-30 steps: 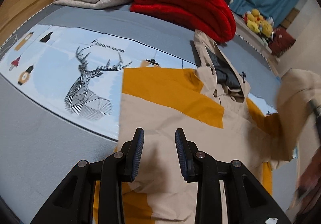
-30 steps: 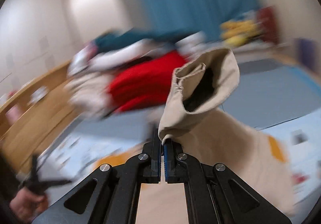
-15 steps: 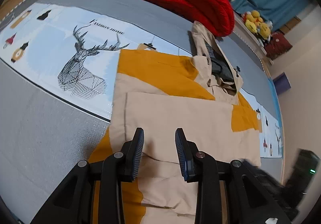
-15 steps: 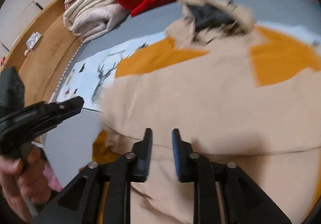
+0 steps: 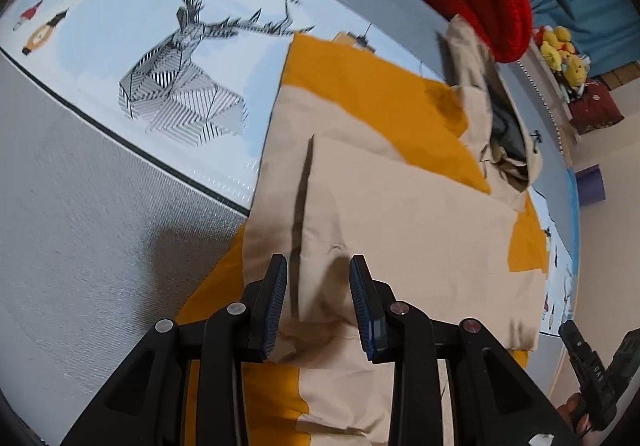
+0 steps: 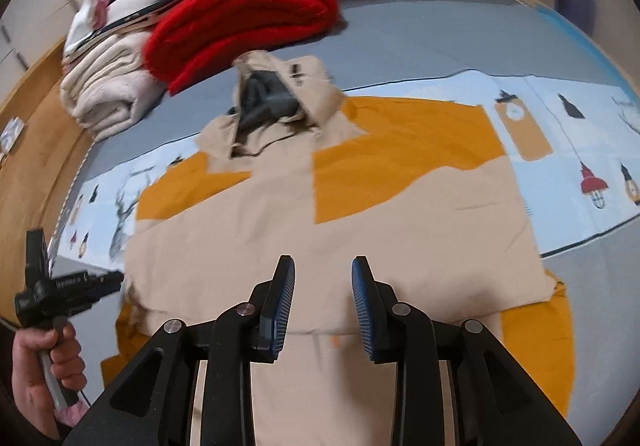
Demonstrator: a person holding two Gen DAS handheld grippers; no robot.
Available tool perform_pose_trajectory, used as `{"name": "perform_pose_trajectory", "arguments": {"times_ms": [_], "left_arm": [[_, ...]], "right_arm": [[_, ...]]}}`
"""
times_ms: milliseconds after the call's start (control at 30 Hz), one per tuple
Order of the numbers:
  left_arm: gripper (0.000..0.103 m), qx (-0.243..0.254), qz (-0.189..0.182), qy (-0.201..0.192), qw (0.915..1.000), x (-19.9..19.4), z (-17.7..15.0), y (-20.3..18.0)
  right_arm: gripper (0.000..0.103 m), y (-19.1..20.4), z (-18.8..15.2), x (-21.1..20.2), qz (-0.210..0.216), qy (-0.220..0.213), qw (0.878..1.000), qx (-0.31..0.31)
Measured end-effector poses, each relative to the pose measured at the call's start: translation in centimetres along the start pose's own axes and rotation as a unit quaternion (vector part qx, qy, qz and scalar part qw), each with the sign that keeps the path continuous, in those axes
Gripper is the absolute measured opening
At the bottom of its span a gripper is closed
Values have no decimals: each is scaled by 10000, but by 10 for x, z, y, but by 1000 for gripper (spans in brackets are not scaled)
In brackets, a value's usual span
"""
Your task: Fold large clothes
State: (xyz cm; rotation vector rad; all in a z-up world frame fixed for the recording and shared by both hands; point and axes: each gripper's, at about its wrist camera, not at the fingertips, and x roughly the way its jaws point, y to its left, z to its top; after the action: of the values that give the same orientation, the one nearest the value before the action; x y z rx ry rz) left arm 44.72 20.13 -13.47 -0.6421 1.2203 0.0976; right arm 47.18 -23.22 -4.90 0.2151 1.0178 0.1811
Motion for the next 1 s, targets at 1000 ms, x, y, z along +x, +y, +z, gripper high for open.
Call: {"name": "perform_pose_trajectory", "arguments": {"times_ms": [1000], "left_arm": [[18, 292, 399, 151, 9987, 7, -5, -5]], "right_arm": [[31, -96, -7, 59, -844, 518, 9771, 1883]]}}
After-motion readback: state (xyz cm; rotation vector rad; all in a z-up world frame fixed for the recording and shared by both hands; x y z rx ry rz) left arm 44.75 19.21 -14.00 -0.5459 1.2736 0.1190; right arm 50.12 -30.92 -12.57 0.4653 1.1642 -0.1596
